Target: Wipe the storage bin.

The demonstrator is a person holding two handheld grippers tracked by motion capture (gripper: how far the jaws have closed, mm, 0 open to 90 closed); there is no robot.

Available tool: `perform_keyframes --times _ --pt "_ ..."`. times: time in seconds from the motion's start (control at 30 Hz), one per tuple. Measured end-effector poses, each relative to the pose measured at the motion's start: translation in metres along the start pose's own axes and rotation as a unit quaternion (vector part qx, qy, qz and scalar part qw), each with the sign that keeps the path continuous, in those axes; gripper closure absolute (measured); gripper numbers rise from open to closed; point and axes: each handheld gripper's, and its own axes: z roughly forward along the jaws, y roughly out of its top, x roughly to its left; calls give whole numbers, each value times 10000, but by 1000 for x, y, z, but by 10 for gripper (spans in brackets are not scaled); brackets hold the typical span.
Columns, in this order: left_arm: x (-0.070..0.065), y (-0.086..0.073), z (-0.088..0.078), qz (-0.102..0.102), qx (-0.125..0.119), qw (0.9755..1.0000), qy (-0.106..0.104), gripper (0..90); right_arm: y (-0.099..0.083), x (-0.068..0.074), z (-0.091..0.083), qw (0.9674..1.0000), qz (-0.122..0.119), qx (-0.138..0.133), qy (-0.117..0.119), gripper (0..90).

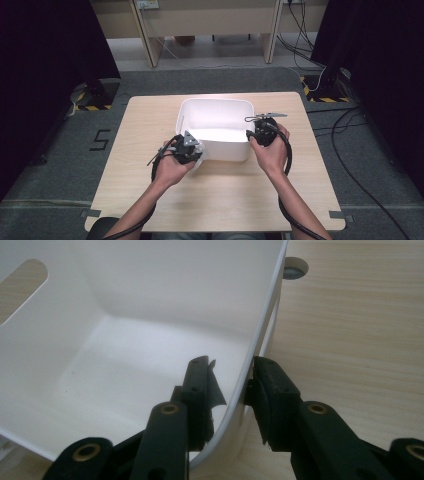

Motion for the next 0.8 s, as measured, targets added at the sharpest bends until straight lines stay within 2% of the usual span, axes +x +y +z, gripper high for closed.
perform_keyframes --times 0.4,0.8 --pt "1 3 -4 -1 -66 10000 19 764 0 -1 0 10000 -10 -8 10 694" --pt "-7 8 -1 59 -78 10000 13 764 0 -1 1 10000 -11 -12 10 694"
